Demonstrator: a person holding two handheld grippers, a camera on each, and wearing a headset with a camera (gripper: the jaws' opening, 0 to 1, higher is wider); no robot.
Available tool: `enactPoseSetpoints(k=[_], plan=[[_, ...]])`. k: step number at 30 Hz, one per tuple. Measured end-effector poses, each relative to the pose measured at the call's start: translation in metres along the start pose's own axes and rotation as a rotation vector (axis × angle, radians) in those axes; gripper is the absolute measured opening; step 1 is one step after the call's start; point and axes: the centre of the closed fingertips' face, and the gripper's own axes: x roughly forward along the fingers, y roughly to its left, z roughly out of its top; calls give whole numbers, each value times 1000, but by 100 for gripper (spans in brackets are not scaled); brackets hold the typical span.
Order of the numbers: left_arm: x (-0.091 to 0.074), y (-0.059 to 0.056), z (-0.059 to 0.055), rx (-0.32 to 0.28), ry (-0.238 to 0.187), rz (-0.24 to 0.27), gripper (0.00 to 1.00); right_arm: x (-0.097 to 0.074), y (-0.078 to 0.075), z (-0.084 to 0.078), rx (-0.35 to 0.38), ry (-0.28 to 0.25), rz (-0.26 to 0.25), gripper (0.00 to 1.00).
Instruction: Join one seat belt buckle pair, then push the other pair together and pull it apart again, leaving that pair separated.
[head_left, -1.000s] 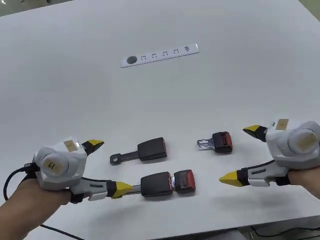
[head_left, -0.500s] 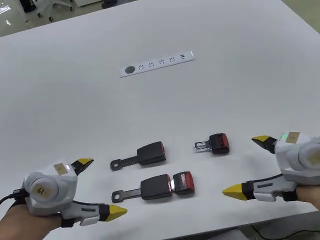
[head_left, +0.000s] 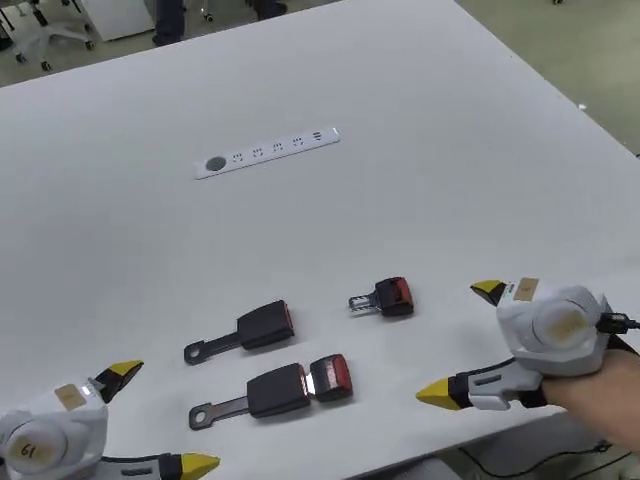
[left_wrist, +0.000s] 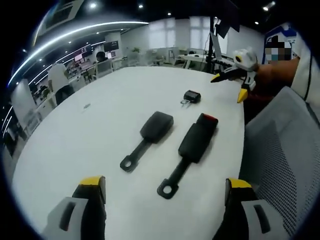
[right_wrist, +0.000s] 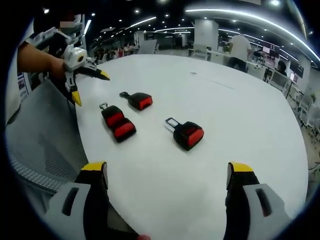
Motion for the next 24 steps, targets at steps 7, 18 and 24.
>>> enactPoseSetpoints(k=[7, 18, 24], plan=[[-3, -6, -6, -17, 27, 1, 100, -3, 4, -12, 29, -10, 0, 100], [-11, -9, -10, -92, 2, 64, 100, -5, 13, -9, 13, -37, 20, 100], [-15, -21, -10, -77, -6, 66, 100, -5, 23, -11, -69, 12, 22, 100]])
